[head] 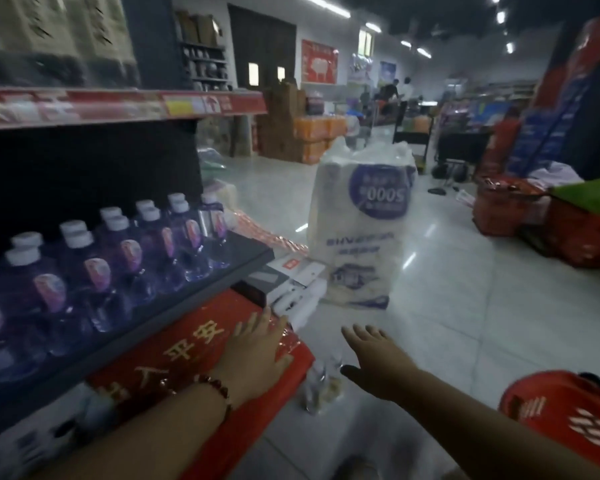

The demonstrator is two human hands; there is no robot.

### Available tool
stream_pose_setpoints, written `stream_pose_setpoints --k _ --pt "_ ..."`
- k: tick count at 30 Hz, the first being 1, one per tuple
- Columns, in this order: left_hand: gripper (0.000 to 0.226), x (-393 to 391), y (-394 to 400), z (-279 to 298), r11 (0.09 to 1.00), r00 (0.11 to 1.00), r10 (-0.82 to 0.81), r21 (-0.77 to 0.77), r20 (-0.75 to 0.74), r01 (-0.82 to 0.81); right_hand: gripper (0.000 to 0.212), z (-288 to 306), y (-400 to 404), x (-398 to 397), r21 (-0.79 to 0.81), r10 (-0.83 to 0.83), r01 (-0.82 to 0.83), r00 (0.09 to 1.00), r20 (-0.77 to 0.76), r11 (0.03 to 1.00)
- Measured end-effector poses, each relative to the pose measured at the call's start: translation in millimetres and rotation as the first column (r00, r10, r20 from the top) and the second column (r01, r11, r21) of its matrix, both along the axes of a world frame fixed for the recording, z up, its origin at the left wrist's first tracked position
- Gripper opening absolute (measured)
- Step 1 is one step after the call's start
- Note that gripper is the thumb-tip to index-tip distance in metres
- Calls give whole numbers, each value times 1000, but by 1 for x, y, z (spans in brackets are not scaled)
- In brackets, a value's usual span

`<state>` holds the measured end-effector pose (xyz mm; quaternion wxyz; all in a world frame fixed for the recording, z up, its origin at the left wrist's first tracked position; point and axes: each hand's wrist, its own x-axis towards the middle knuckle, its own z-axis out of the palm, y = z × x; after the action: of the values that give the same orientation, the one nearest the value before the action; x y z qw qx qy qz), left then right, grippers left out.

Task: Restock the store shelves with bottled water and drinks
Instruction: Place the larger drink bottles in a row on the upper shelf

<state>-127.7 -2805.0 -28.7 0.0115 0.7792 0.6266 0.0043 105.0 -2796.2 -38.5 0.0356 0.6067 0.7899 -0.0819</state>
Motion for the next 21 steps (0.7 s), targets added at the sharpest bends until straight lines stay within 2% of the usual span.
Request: stream_pose_setpoints --k 5,8,11,17,21 --pt "76 41 48 -69 993 993 -108 -59 -43 106 79 -66 42 31 -68 -10 14 998 58 998" --pt "71 56 83 -112 985 990 -127 -128 -59 119 83 -108 73 35 -140 -24 39 994 110 989" --pt "65 65 121 -154 984 990 -129 -131 -56 121 85 -150 104 31 -196 -7 38 988 156 980" --pt "67 72 173 -231 976 975 -165 -166 -150 140 81 -219 161 15 -236 -20 69 979 203 969" --pt "58 68 185 -267 968 969 -212 -164 -126 190 77 -245 198 4 -193 -76 114 978 193 975"
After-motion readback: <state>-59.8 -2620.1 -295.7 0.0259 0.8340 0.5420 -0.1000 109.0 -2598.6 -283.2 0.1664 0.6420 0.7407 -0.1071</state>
